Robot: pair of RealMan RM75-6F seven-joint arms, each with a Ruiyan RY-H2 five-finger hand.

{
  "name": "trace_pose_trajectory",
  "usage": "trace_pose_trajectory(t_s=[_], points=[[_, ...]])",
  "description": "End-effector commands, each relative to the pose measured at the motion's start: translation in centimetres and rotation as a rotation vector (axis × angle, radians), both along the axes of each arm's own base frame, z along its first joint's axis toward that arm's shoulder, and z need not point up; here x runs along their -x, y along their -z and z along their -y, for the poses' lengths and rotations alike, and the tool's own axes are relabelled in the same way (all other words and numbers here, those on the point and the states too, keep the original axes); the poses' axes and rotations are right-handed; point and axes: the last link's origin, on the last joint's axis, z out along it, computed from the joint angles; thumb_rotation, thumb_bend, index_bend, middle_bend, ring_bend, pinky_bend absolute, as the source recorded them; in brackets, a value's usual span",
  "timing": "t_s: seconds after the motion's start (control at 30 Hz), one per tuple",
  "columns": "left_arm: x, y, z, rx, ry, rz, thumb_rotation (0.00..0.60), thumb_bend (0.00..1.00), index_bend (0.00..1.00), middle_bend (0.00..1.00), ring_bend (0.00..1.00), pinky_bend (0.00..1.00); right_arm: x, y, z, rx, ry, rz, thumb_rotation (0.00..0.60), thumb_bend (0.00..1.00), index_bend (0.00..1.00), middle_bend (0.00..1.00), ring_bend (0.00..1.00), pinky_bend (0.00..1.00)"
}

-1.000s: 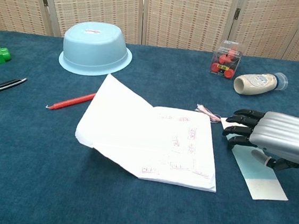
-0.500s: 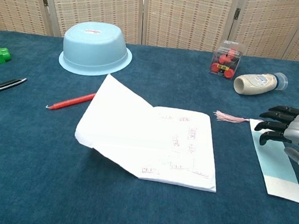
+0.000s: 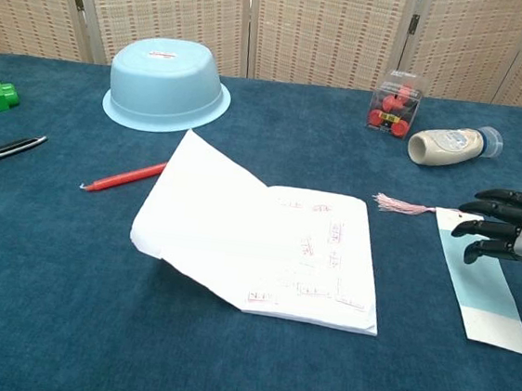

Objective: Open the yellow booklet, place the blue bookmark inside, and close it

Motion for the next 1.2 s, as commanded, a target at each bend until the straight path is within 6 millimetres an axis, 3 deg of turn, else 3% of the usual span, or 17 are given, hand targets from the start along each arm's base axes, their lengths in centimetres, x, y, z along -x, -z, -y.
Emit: trace_pose_trajectory(t_s=[0.03, 0.47, 0.7, 1.2], points=[[0.0, -0.1, 0.1, -0.001, -0.002, 0.000, 0.600, 0.23, 0.12, 0.04, 0.09, 0.17, -0.2, 0.3, 0.4, -0.009, -0.015, -0.017, 0.600, 0.04, 0.30, 0.14, 0.02, 0.02], [0.4, -0.2, 0.2, -0.005, -0.015, -0.001, 0.600, 0.23, 0.12, 0.04, 0.09, 0.17, -1.4, 1.9, 1.8, -0.021, -0.035, -0.014, 0.600, 0.06, 0.30, 0.14, 0.02, 0.02], [0.6, -0.4, 0.2, -0.009, -0.020, -0.001, 0.600, 0.23, 0.12, 0.04, 0.09, 0.17, -3.0, 2.8, 2.5, -0.025, -0.054, 0.022, 0.600, 0.10, 0.30, 0.14, 0.02, 0.02], [0.6, -0.4, 0.3, -0.004, -0.022, -0.002, 0.600, 0.23, 0.12, 0.04, 0.09, 0.17, -4.1, 2.8, 3.4, -0.032, -0.044, 0.015, 0.600, 0.15, 0.30, 0.14, 0.02, 0.02]])
